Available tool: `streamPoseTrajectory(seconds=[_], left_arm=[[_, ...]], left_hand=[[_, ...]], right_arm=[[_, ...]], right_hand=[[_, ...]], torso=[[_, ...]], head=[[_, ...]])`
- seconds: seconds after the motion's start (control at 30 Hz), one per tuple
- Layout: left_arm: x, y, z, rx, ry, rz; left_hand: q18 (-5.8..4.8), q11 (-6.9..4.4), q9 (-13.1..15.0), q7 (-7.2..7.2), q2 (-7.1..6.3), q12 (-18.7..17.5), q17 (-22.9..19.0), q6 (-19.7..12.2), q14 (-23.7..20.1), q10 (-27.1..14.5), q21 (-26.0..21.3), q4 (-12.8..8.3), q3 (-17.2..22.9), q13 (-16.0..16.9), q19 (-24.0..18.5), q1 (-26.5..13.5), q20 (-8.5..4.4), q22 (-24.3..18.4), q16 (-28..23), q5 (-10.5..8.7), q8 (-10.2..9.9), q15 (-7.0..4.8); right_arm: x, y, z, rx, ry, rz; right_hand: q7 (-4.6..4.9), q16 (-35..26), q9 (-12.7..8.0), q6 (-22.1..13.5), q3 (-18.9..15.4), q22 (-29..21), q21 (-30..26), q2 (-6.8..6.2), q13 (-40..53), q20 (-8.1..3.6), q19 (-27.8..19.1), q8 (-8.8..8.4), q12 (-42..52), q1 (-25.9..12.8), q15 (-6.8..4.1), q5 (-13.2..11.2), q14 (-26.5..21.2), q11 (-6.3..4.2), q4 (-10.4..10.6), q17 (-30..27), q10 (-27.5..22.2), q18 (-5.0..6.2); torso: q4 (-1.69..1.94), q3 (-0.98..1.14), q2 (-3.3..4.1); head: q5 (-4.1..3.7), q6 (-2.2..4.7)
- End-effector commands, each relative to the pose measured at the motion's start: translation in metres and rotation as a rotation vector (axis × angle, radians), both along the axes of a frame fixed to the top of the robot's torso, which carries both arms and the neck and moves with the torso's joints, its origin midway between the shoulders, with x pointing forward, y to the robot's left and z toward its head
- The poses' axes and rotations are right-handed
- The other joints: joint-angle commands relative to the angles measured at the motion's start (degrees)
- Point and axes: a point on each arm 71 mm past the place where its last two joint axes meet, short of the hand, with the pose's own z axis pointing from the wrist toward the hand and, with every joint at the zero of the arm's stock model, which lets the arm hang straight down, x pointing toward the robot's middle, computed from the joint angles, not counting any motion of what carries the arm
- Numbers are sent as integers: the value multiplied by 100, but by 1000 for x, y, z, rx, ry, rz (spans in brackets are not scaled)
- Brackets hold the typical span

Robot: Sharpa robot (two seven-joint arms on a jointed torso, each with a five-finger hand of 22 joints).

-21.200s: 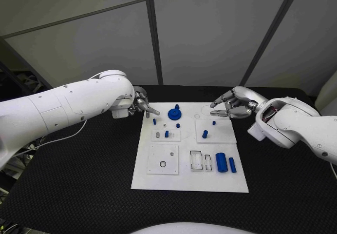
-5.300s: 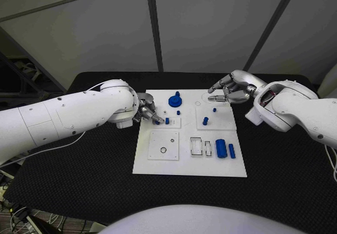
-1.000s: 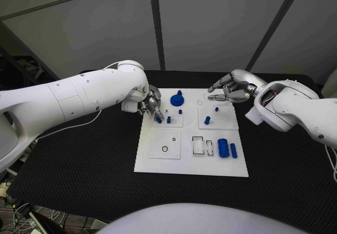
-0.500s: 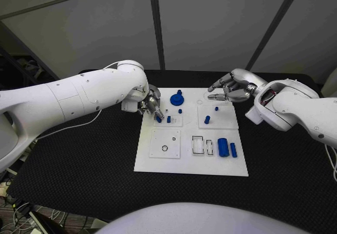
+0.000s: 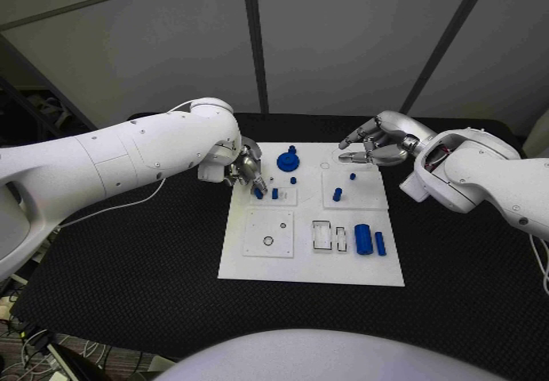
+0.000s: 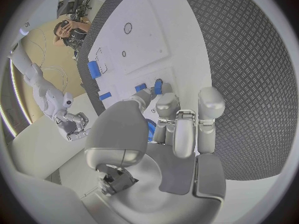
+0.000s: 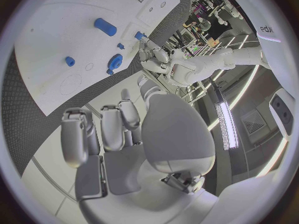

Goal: Assemble the parts on the task board

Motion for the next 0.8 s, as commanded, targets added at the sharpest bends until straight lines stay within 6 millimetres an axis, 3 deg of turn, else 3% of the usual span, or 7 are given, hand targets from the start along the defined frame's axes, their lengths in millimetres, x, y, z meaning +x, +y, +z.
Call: streamPoseTrajectory(seconds=[0.03,0.63,0.8], left_arm=[[-1,1,-5,17,2,11],[-3,2,-6,19,6,9],[-3,2,-6,21,6,11]], left_hand=[[-3,-57,-18,-64,11,35,795,-18,387,4,-24,-198,218,107,26,-64,-17,389,23,-281,-24,-49],[-12,-61,-58,-68,-49,47,808,48,394,4,-1,-72,89,118,55,-137,-23,399,33,-437,-38,-50],[-12,-66,-93,-74,-75,31,797,91,391,-2,-17,64,-43,118,65,-169,-26,396,27,-741,-56,-55]], right_arm=[[-1,1,2,2,-6,10],[-1,0,2,2,-7,9],[-1,0,2,3,-8,9]], right_hand=[[0,-31,9,37,7,1020,-28,36,6,-36,292,4,18,4,-20,23,187,-15,35,3,27,47],[0,-31,9,37,7,1020,-28,36,6,-36,292,4,18,4,-20,23,187,-15,35,3,27,47],[0,-31,9,37,7,1020,-28,36,6,-36,292,4,18,4,-20,23,187,-15,35,3,27,47]], torso=[[-2,0,-1],[1,-1,-2],[1,-1,-4]], head=[[-5,-6],[-1,-21],[1,-19]])
